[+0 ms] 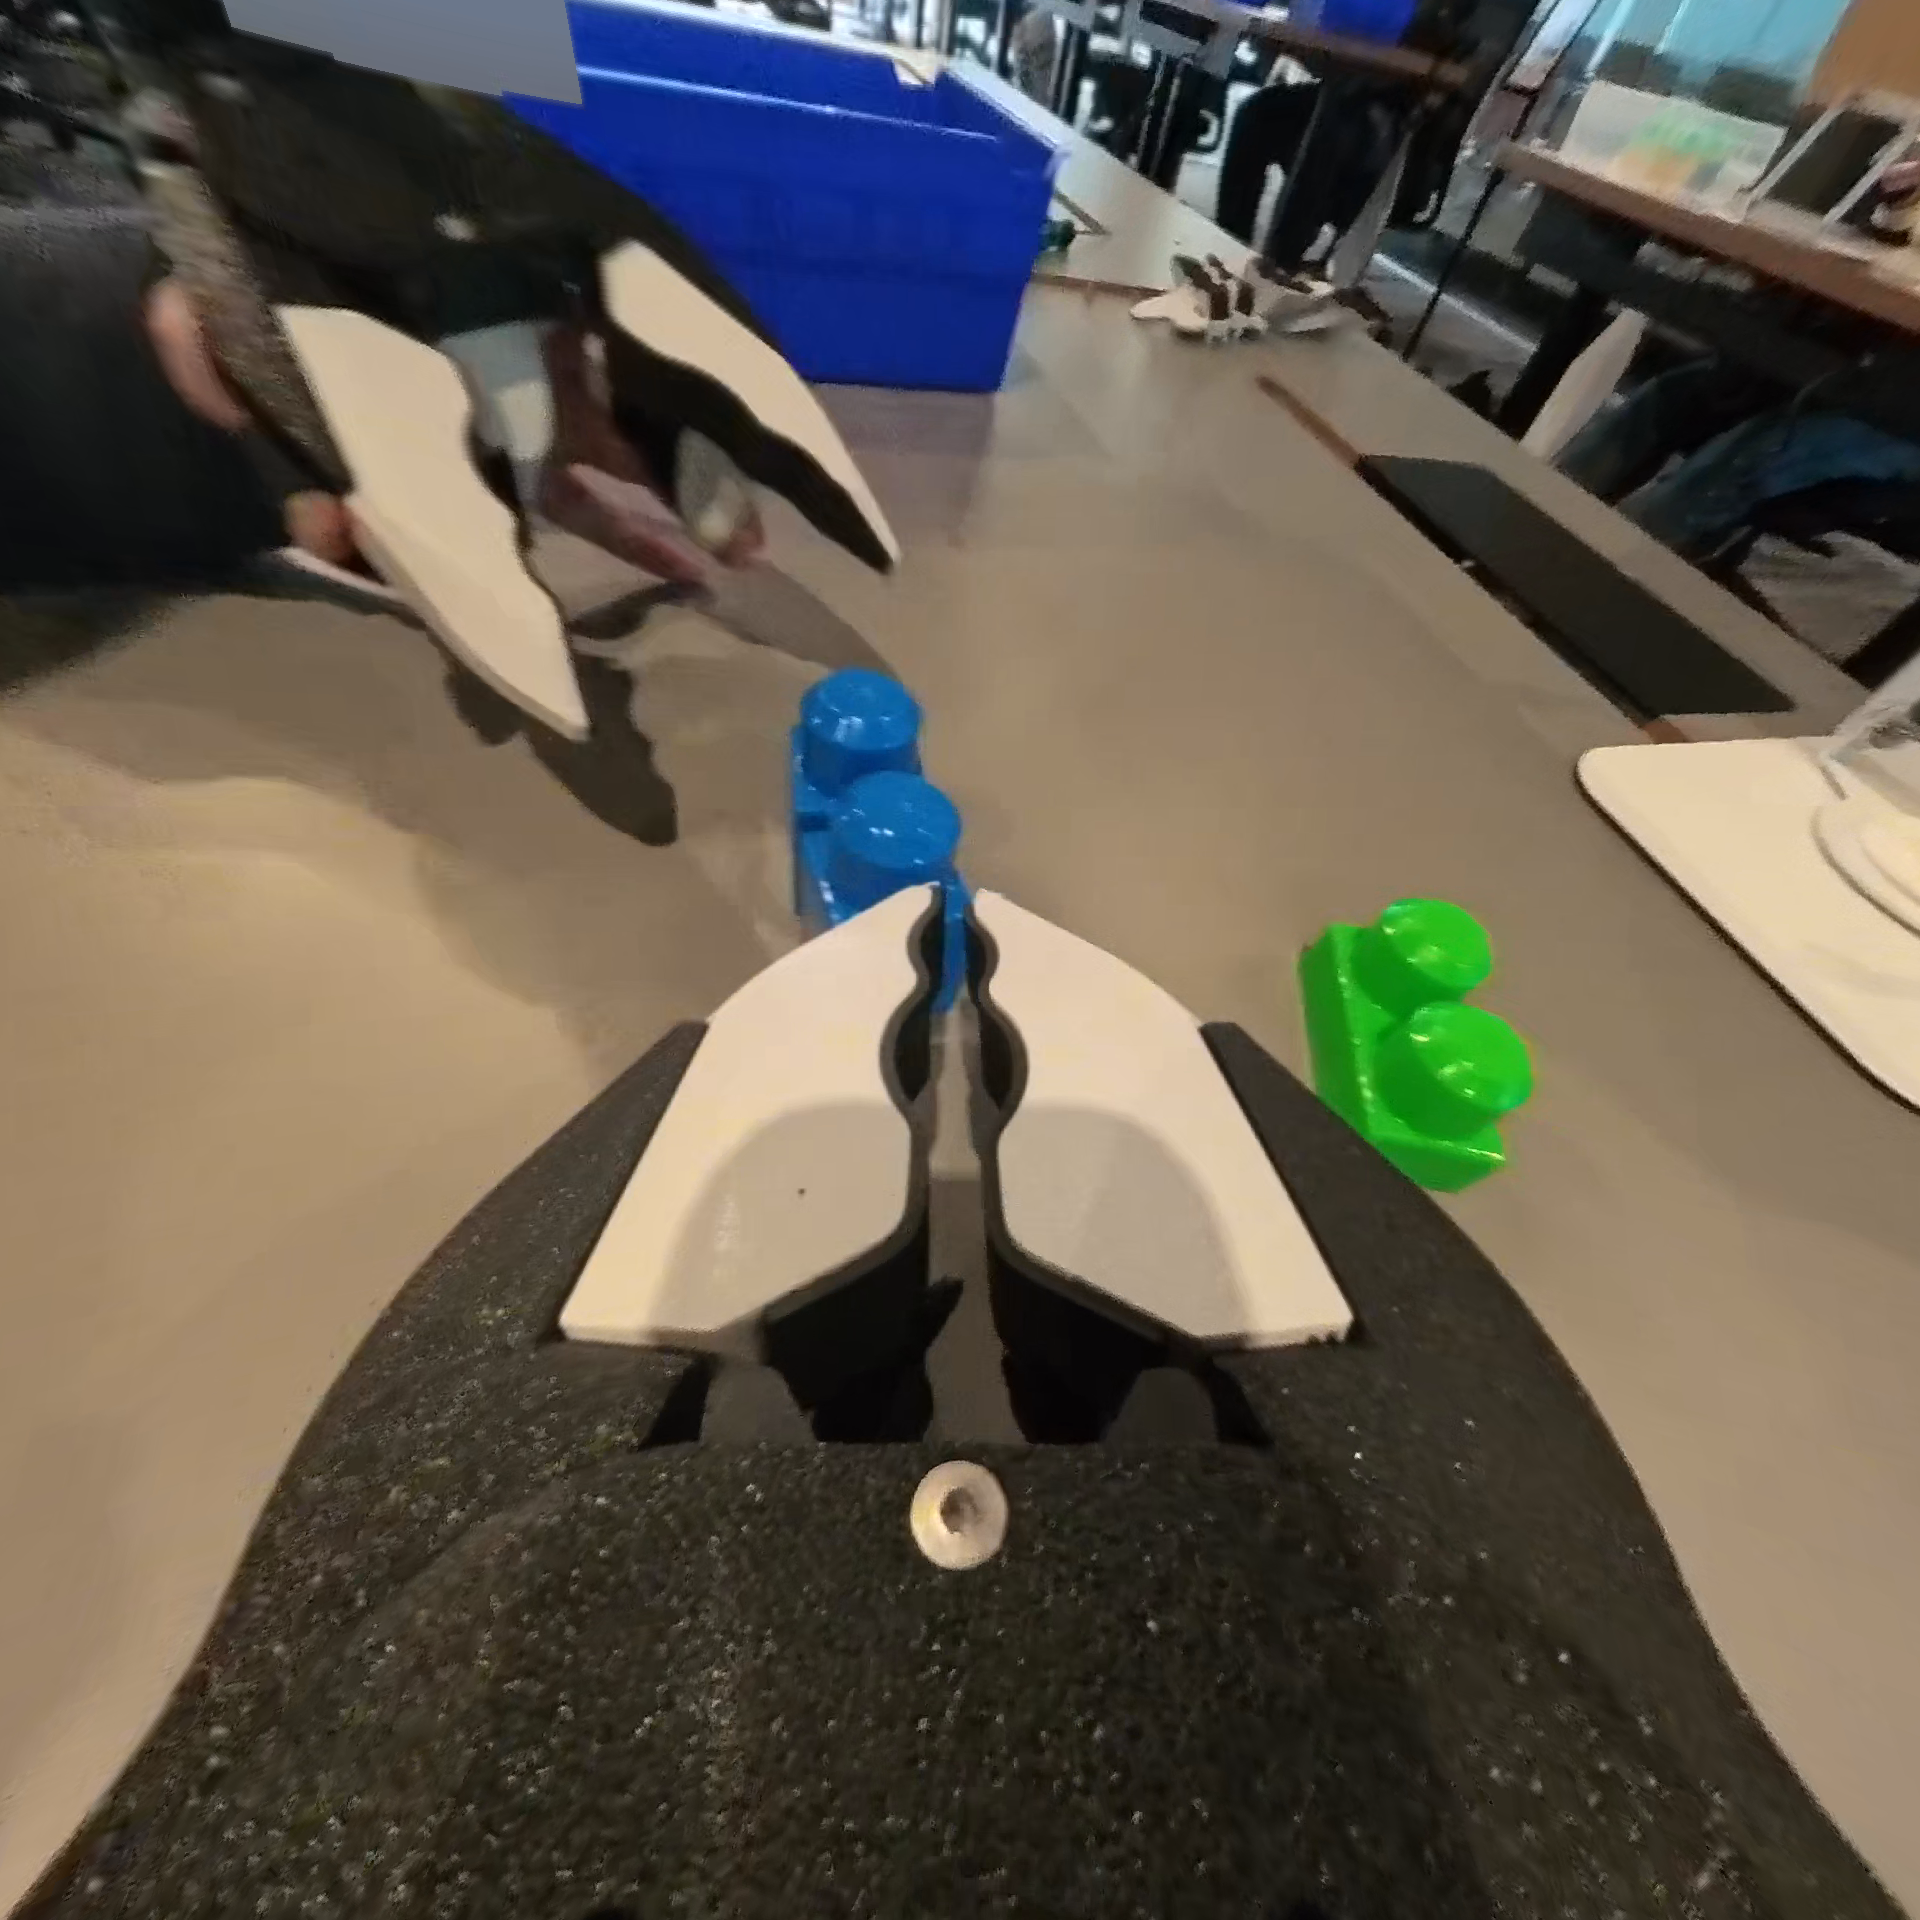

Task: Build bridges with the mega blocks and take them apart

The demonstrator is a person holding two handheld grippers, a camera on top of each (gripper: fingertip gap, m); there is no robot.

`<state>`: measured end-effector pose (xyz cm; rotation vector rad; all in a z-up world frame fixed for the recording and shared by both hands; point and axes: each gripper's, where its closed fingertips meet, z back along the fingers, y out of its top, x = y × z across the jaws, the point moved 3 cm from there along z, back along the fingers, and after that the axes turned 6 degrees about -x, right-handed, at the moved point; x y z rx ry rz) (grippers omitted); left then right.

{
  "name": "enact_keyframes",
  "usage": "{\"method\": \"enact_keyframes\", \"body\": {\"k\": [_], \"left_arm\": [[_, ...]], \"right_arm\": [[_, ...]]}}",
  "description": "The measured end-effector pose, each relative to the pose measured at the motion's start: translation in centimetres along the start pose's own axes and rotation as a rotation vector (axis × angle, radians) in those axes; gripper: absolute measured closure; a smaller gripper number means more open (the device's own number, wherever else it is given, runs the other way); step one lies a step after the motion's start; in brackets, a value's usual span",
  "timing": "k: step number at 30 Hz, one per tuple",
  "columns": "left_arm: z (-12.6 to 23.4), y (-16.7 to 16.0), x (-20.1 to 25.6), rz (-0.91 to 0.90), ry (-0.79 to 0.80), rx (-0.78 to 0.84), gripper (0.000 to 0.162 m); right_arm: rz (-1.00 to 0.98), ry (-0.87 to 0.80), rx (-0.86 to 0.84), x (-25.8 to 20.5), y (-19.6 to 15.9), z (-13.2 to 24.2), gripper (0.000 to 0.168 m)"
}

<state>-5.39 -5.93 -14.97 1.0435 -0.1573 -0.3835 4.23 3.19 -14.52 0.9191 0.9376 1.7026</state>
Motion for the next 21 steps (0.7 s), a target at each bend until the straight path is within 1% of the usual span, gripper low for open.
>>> {"method": "enact_keyframes", "body": {"k": [1,3,5,8,9,11,13,16,19,21], "left_arm": [[0.2,0.2,0.0,0.029,0.084,0.026,0.069],[0.6,0.4,0.2,0.077,0.215,0.059,0.069],[0.8,0.4,0.7,0.092,0.308,0.052,0.076],[0.7,0.4,1.1,0.043,0.405,0.026,0.092],[0.6,0.4,1.2,0.038,0.416,0.014,0.096],[-0.1,0.2,1.6,0.069,0.400,-0.011,0.096],[-0.9,0.1,2.0,0.121,0.370,-0.014,0.090],[-1.0,0.3,1.6,0.107,0.429,-0.001,0.083],[-1.1,0.6,1.7,0.102,0.437,-0.010,0.089],[-1.4,0.4,1.8,0.107,0.428,-0.041,0.090]], "right_arm": [[0.006,-0.004,-0.005,0.3,-0.3,-0.1,0.166],[0.031,0.051,-0.049,0.3,-1.0,-0.6,0.168],[0.070,0.075,-0.091,0.5,-1.4,-1.0,0.168],[0.098,0.130,-0.160,0.4,-2.0,-1.6,0.168],[0.105,0.132,-0.159,0.3,-1.9,-1.7,0.168],[0.111,0.138,-0.140,0.0,-1.6,-2.0,0.168],[0.130,0.133,-0.138,-0.3,-1.6,-2.1,0.168],[0.152,0.128,-0.127,-0.5,-1.6,-1.9,0.168],[0.157,0.124,-0.092,-0.5,-1.4,-1.4,0.168],[0.180,0.079,-0.054,-0.2,-1.1,-1.2,0.168]]}}
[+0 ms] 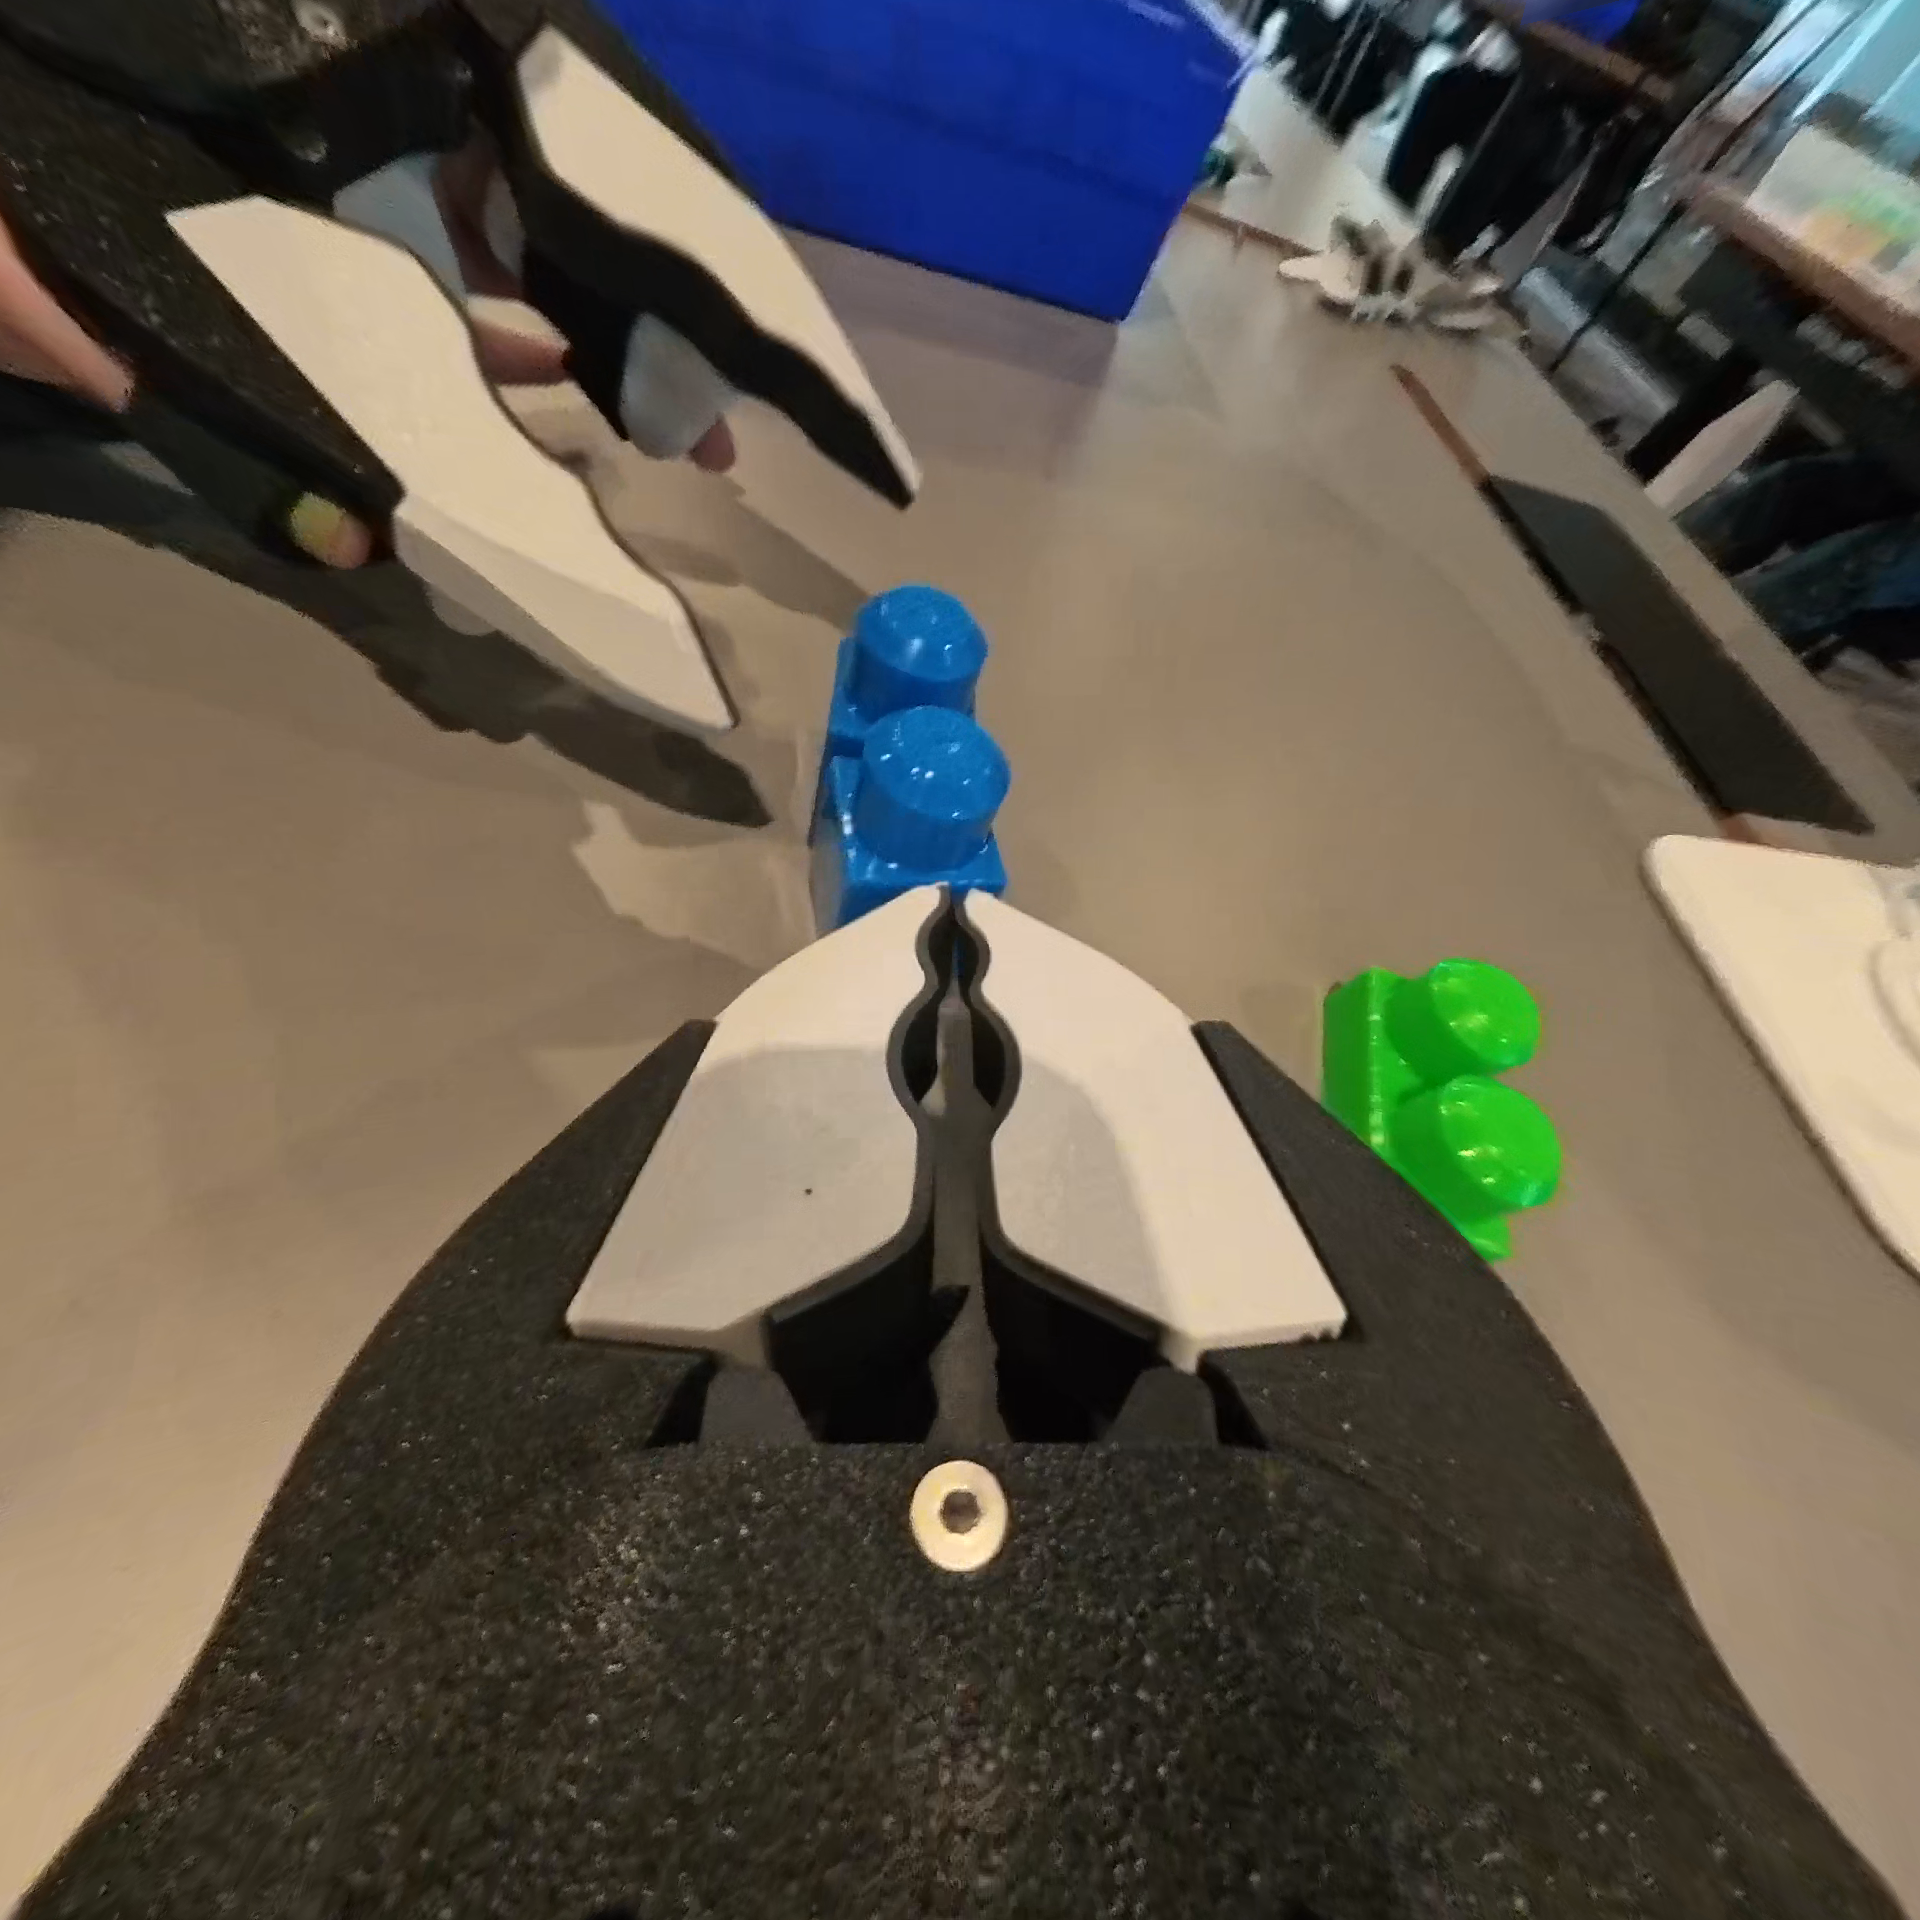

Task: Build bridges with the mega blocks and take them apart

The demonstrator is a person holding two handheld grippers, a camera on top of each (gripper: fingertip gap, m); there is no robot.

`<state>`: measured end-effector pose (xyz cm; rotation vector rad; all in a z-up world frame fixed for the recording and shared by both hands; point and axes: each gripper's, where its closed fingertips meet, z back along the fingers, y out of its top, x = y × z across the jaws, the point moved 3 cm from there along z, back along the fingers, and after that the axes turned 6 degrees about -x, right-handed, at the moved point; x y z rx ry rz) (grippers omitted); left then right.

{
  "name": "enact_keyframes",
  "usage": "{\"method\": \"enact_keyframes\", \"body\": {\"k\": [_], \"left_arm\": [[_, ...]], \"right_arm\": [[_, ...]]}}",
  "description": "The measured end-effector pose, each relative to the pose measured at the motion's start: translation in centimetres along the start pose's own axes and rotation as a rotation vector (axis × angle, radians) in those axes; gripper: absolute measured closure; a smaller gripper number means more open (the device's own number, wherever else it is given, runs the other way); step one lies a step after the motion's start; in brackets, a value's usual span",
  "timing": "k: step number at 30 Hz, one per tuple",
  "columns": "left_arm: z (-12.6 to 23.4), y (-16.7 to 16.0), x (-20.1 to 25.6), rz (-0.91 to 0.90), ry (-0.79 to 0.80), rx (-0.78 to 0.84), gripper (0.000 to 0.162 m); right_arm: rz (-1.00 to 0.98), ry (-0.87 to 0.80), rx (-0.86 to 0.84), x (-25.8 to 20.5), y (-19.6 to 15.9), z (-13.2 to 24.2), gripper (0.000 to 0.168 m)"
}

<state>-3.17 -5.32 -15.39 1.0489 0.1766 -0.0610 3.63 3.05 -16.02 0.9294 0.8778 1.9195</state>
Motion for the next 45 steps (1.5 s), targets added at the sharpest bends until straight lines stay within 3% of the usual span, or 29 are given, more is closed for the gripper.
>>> {"method": "enact_keyframes", "body": {"k": [8,12,14,17,19,24,28,39,45], "left_arm": [[-0.7,-0.1,0.3,0.013,0.026,-0.014,0.077],[-0.9,0.1,0.3,0.041,0.070,-0.015,0.075],[-1.4,-0.4,0.2,0.067,0.106,-0.089,0.071],[-2.4,-1.0,1.1,0.129,0.062,-0.201,0.048],[-2.8,-0.6,1.1,0.134,0.086,-0.183,0.039],[-3.4,0.9,1.1,0.178,0.122,-0.099,0.036],[-4.9,1.3,1.5,0.150,0.111,-0.160,0.029],[-5.5,0.7,0.4,0.104,0.138,-0.190,0.062],[-5.0,0.2,0.6,0.068,0.158,-0.210,0.056]], "right_arm": [[0.128,-0.420,0.233,1.7,1.8,2.9,0.168],[0.195,-0.487,0.226,1.3,2.1,3.0,0.168],[0.227,-0.521,0.222,1.3,2.2,3.2,0.168],[0.227,-0.536,0.231,1.4,2.2,3.4,0.168],[0.203,-0.539,0.240,1.6,2.2,3.6,0.168],[0.161,-0.550,0.258,2.0,2.1,3.9,0.168],[0.159,-0.558,0.260,2.1,2.1,4.0,0.168],[0.154,-0.560,0.256,2.2,2.0,4.0,0.168],[0.163,-0.556,0.250,2.1,2.0,3.9,0.168]]}}
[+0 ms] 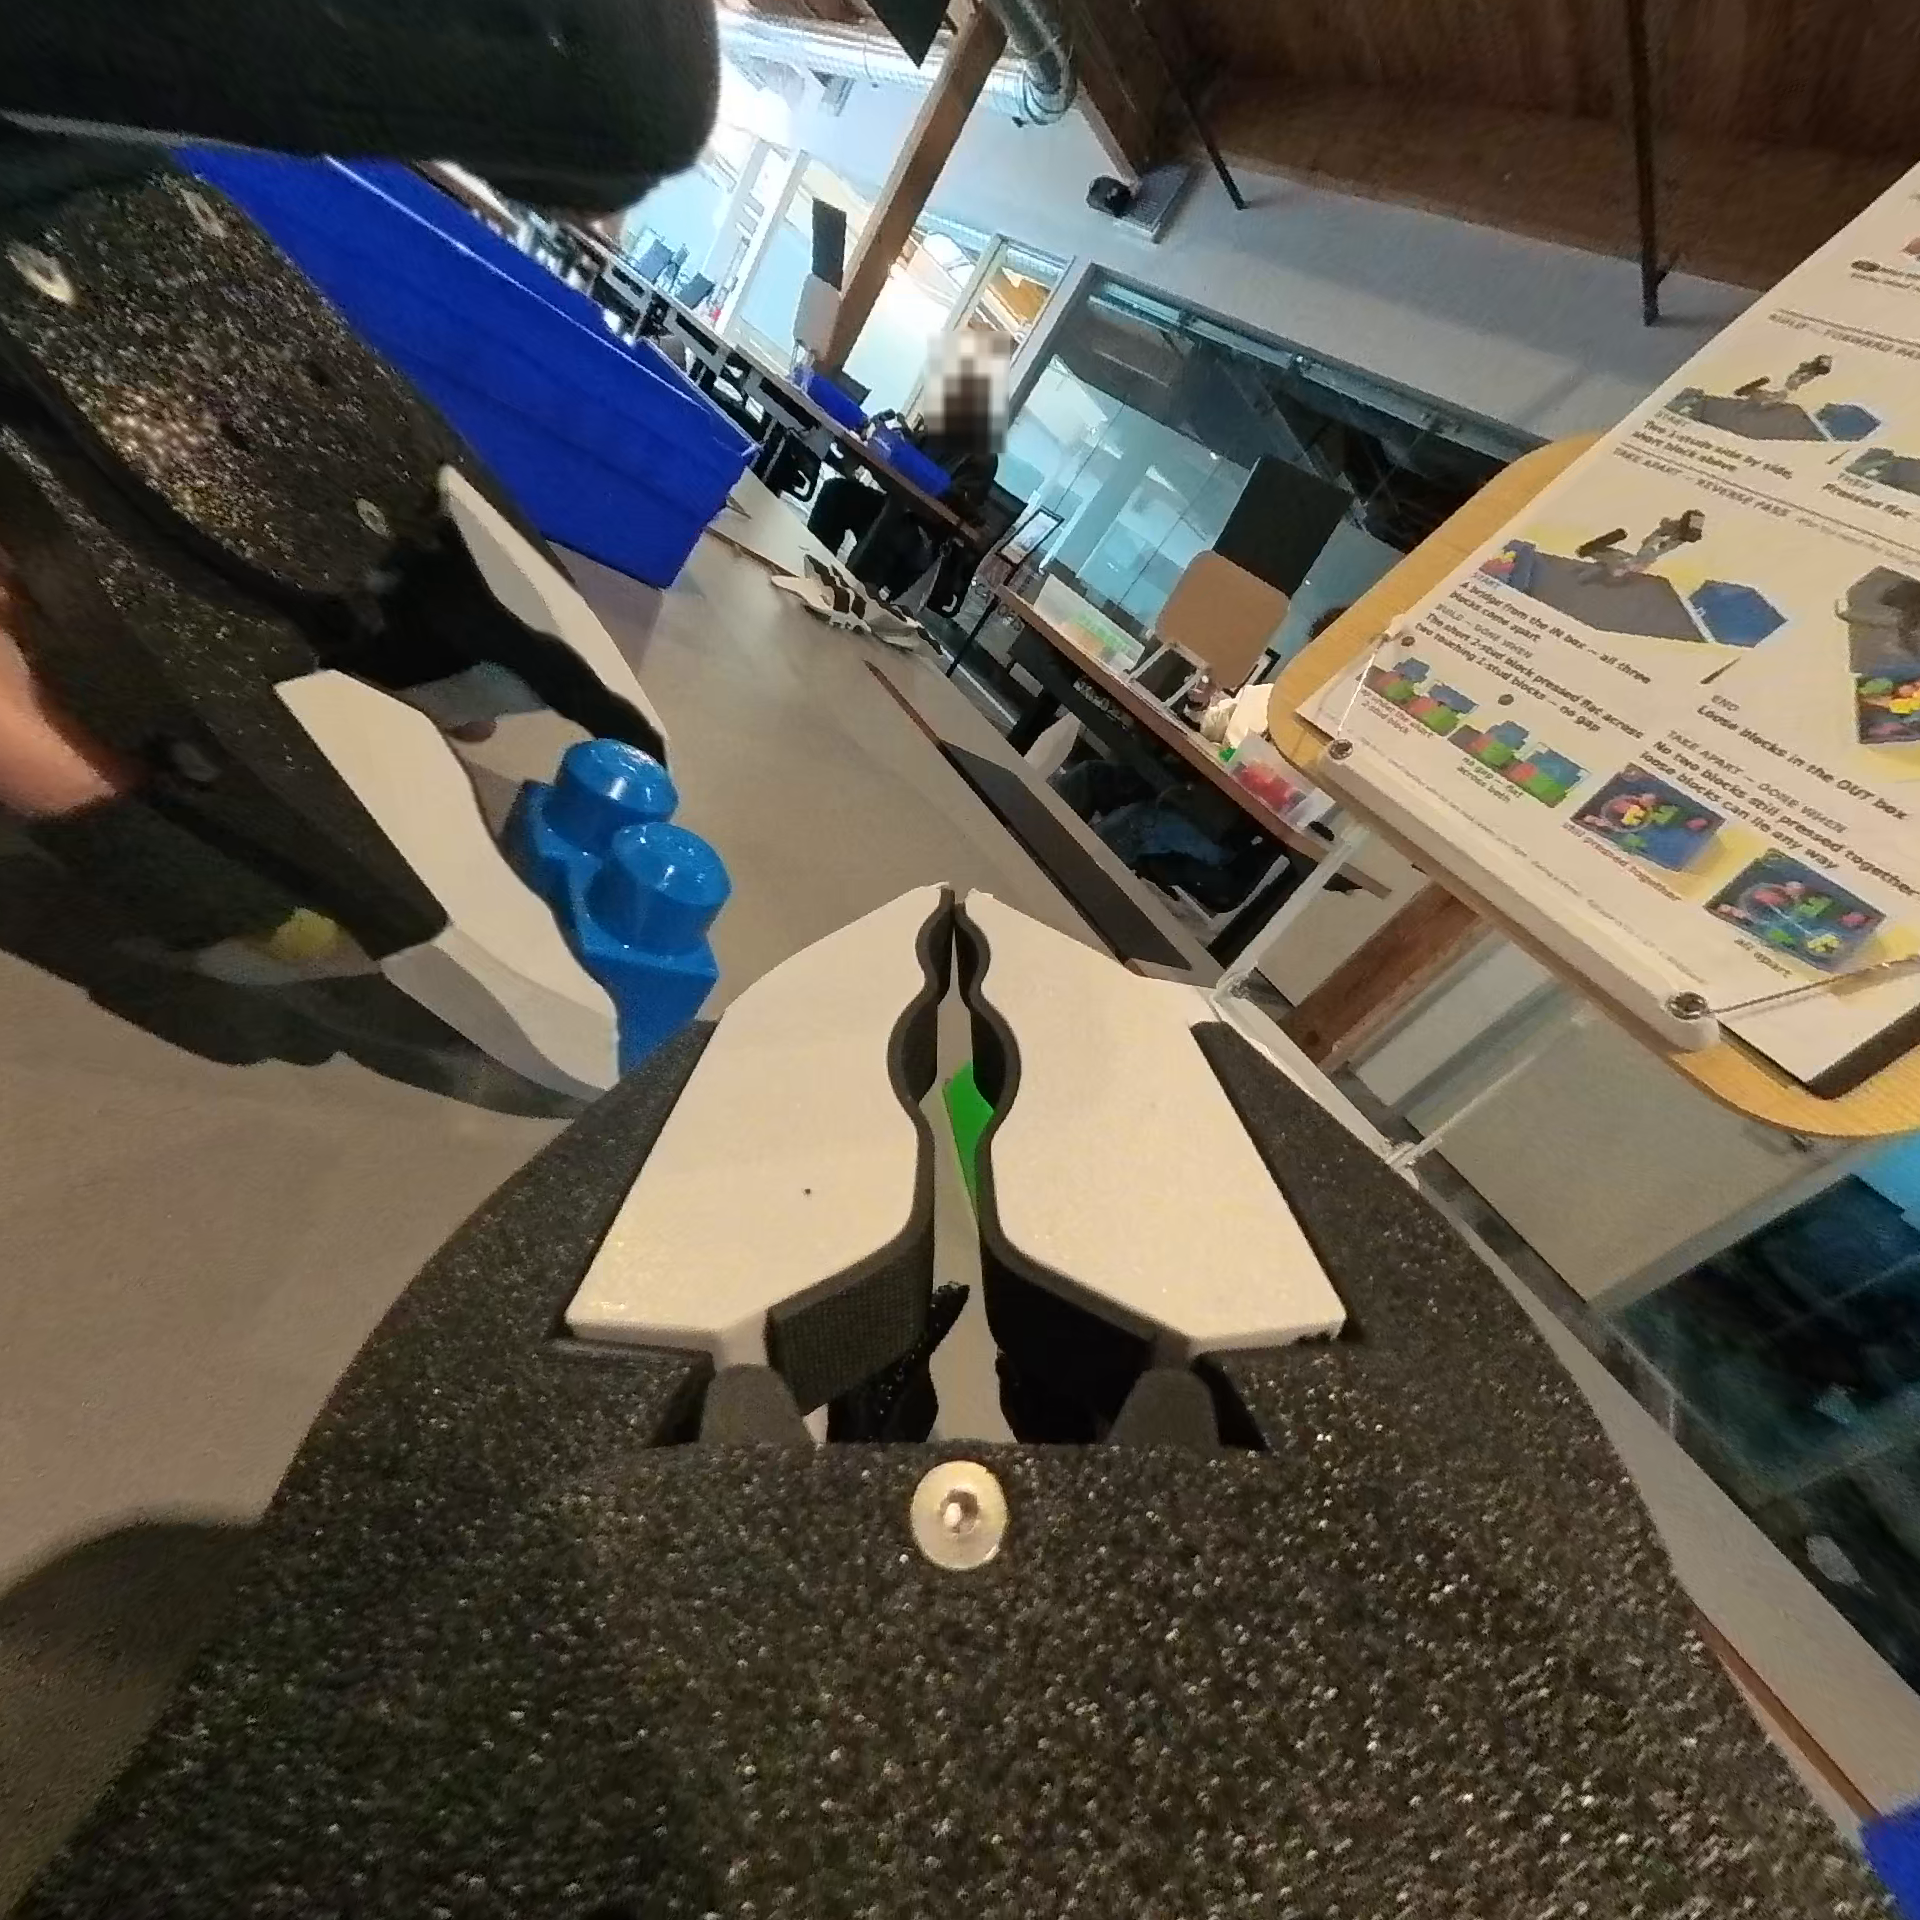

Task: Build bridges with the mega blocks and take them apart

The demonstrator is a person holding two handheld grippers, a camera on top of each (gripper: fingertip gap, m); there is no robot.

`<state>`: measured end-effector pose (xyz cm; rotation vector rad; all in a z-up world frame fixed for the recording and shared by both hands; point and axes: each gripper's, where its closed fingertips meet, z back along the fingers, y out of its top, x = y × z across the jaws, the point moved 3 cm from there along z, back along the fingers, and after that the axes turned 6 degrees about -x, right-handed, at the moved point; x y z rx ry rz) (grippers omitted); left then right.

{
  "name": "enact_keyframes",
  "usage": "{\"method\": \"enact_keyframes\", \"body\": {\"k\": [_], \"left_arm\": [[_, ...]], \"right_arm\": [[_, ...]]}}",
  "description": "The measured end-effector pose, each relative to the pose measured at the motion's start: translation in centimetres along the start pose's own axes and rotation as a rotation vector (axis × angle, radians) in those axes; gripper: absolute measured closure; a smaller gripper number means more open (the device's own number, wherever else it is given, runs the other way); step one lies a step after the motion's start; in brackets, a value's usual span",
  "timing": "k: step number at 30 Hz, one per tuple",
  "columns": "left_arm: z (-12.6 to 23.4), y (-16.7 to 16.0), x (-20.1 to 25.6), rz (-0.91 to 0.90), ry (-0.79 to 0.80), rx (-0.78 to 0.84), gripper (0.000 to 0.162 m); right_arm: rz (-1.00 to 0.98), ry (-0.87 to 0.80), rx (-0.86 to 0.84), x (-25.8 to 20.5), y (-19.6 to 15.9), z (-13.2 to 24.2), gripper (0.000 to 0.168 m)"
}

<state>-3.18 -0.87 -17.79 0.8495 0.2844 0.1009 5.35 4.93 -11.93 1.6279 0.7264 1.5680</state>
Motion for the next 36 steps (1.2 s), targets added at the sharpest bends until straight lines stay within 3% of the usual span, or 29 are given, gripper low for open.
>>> {"method": "enact_keyframes", "body": {"k": [13,22,26,36], "left_arm": [[-0.6,1.0,0.0,0.027,-0.042,0.032,0.058],[-1.0,1.0,0.1,-0.014,-0.031,0.009,0.080],[-1.0,0.9,0.1,-0.031,-0.050,0.004,0.080],[-0.4,0.7,0.8,-0.240,-0.289,0.086,0.081]], "right_arm": [[0.018,0.002,-0.008,-0.2,0.0,-0.1,0.168],[0.016,-0.001,-0.007,-0.1,0.0,-0.1,0.168],[0.016,0.000,-0.007,-0.1,0.0,-0.1,0.168],[0.016,0.004,-0.006,-0.2,0.0,-0.1,0.168]]}}
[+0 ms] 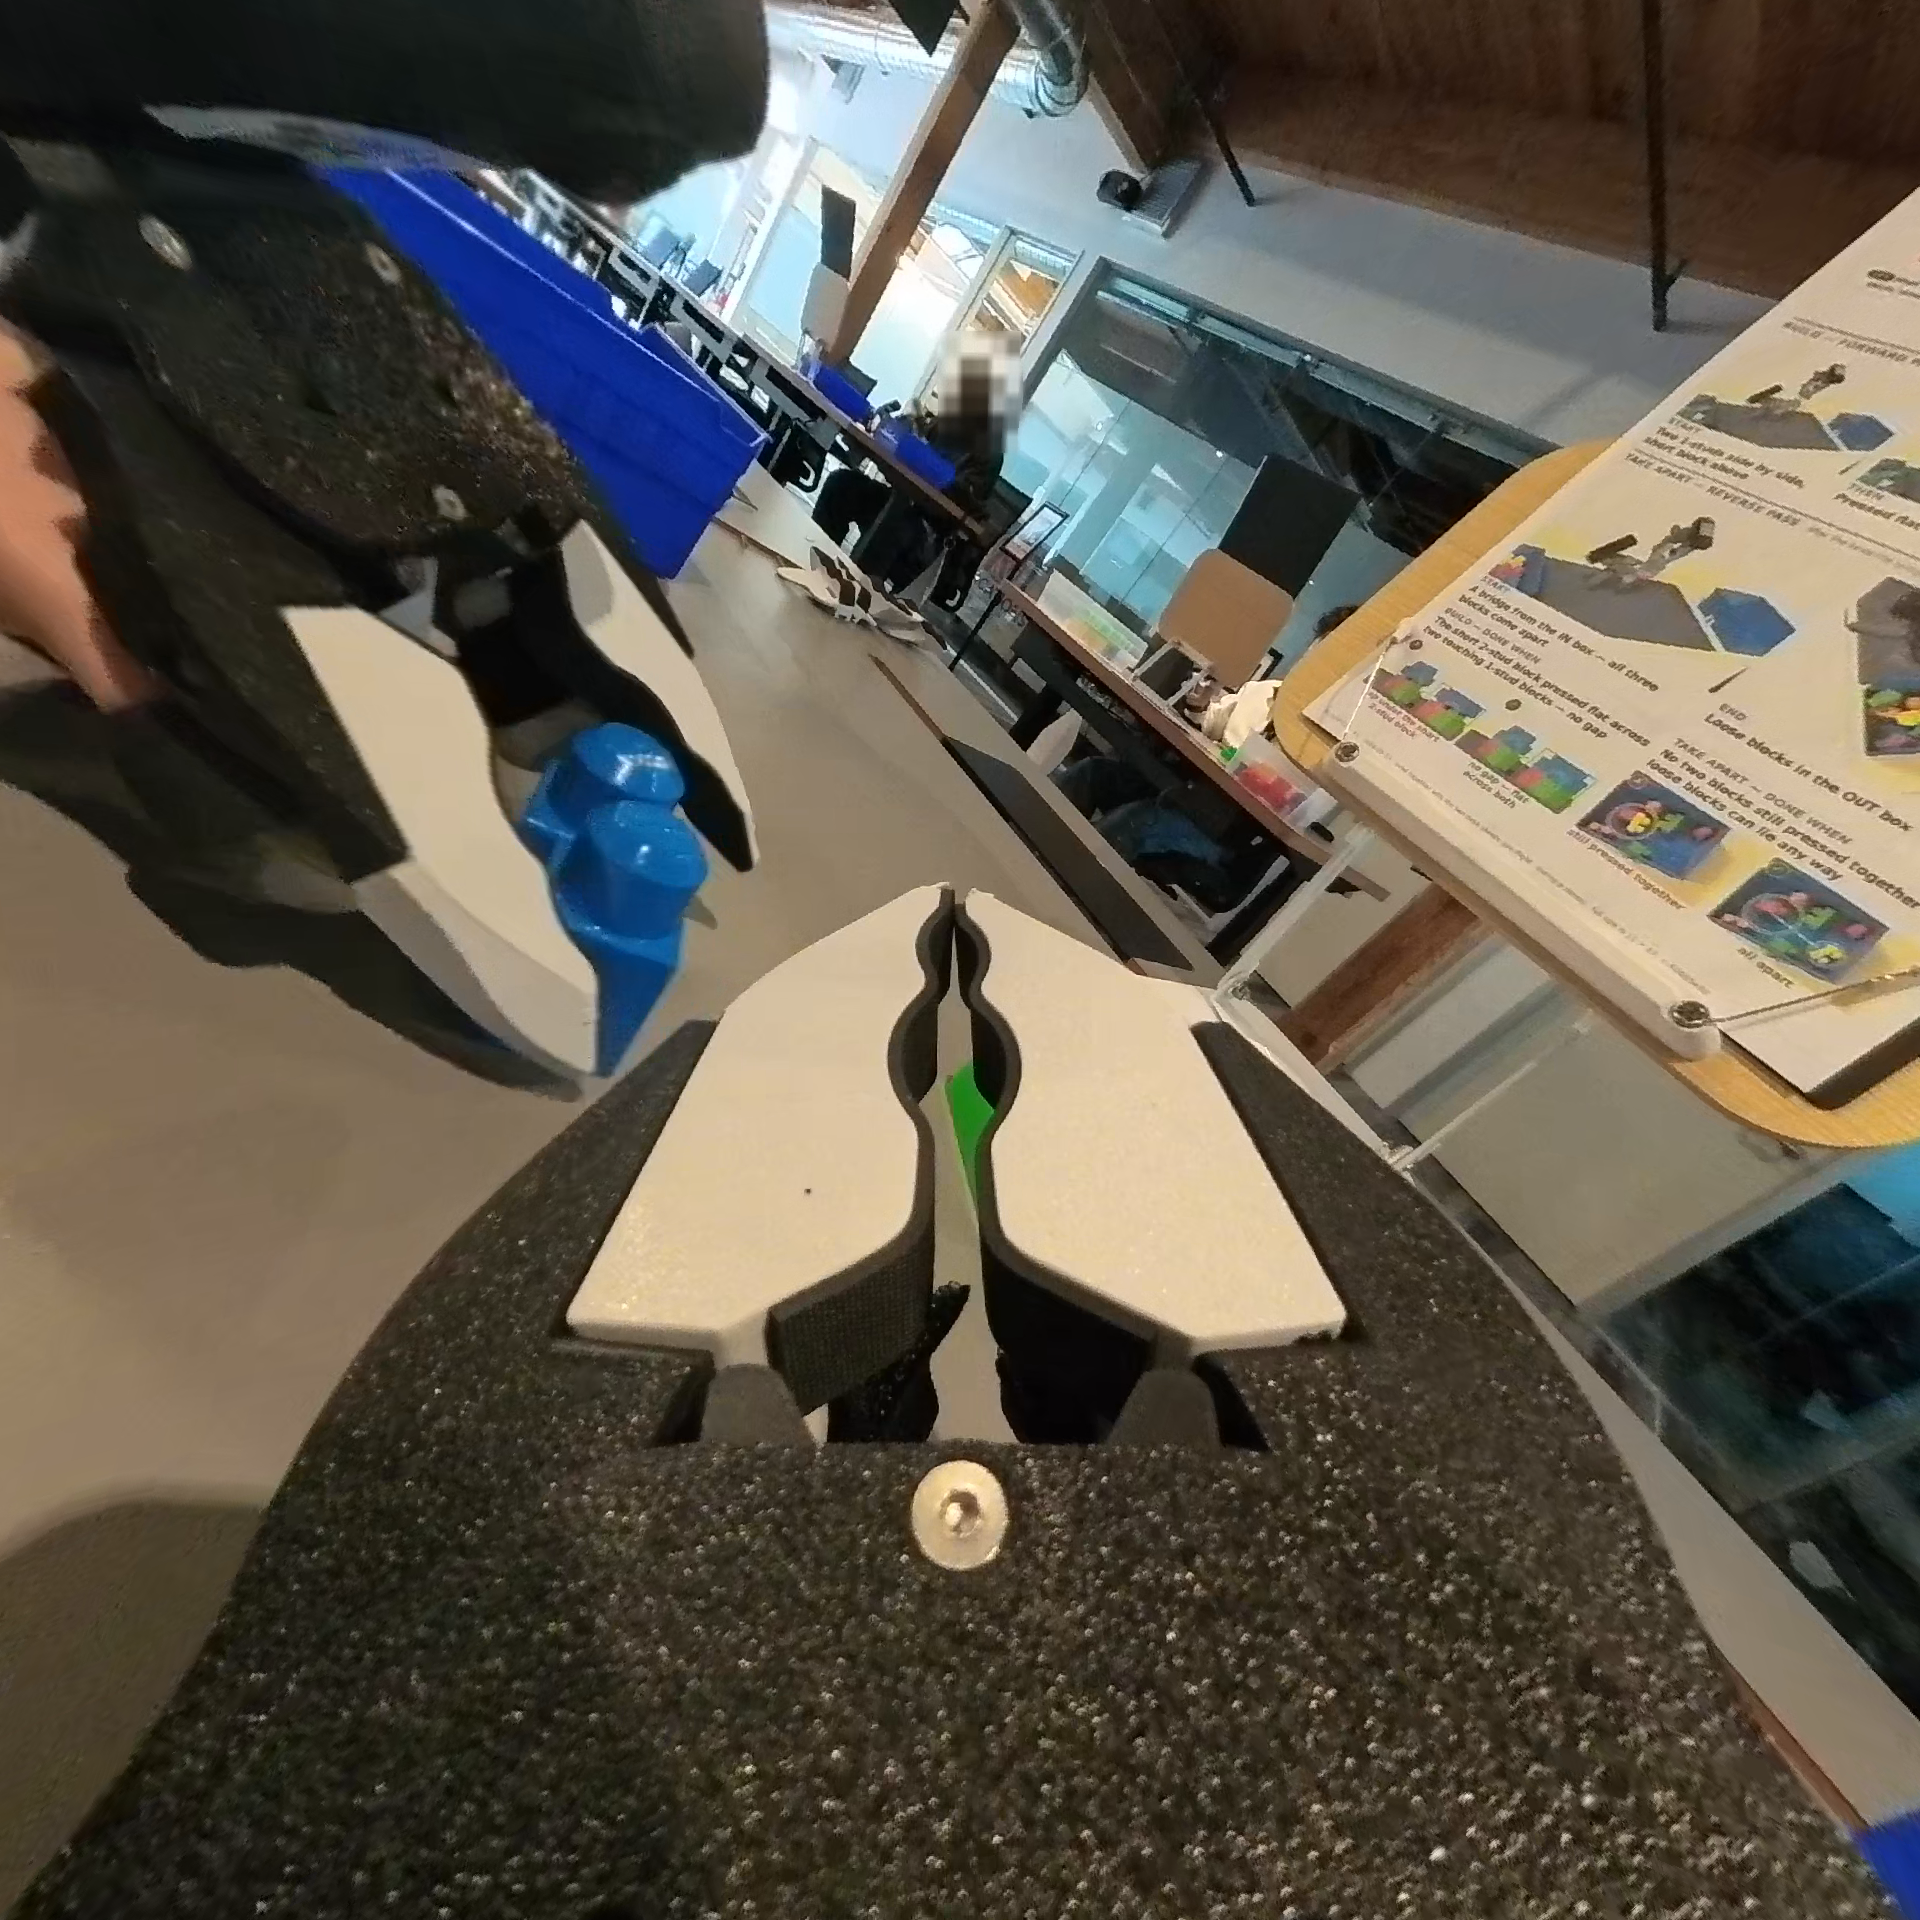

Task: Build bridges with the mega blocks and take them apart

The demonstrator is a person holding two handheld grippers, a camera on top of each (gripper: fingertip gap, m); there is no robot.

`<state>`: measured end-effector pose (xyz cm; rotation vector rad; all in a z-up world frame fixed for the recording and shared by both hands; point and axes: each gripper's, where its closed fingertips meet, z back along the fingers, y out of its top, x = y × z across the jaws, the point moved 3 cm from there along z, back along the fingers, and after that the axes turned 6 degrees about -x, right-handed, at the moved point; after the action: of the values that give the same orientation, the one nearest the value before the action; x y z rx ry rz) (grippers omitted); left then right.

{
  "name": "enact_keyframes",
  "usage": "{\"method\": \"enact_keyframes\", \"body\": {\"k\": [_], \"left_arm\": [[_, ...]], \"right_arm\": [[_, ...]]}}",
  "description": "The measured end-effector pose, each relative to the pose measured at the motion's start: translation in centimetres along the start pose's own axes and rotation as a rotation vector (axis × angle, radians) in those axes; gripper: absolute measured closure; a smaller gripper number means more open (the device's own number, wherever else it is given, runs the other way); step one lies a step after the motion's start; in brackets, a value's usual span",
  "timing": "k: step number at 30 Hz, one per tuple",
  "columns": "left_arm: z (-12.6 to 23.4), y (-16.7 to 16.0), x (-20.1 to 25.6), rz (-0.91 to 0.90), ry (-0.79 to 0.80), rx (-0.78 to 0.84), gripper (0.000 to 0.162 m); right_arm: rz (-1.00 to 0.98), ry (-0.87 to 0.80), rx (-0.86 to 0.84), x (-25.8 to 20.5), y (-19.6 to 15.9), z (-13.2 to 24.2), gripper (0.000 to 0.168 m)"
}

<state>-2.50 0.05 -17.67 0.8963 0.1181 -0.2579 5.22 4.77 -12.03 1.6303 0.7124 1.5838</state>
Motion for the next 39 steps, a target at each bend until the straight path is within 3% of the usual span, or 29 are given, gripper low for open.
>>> {"method": "enact_keyframes", "body": {"k": [6,12,17,25,39], "left_arm": [[0.8,-0.1,1.0,-0.145,-0.155,0.074,0.082],[2.7,0.5,0.2,0.017,0.001,0.142,0.058],[2.8,-1.6,1.3,0.086,0.090,-0.018,0.052],[4.3,-2.7,1.8,0.154,0.092,-0.006,0.078],[3.6,-3.2,2.0,0.169,0.055,-0.072,0.086]], "right_arm": [[0.007,0.013,0.002,-0.2,0.0,0.0,0.168],[0.006,0.023,-0.004,-0.4,-0.1,-0.1,0.168],[0.010,0.069,-0.044,-1.0,-0.5,-0.4,0.168],[-0.019,0.239,-0.123,-3.0,-0.9,-0.9,0.168],[-0.047,0.405,-0.311,-5.5,-2.0,-1.8,0.168]]}}
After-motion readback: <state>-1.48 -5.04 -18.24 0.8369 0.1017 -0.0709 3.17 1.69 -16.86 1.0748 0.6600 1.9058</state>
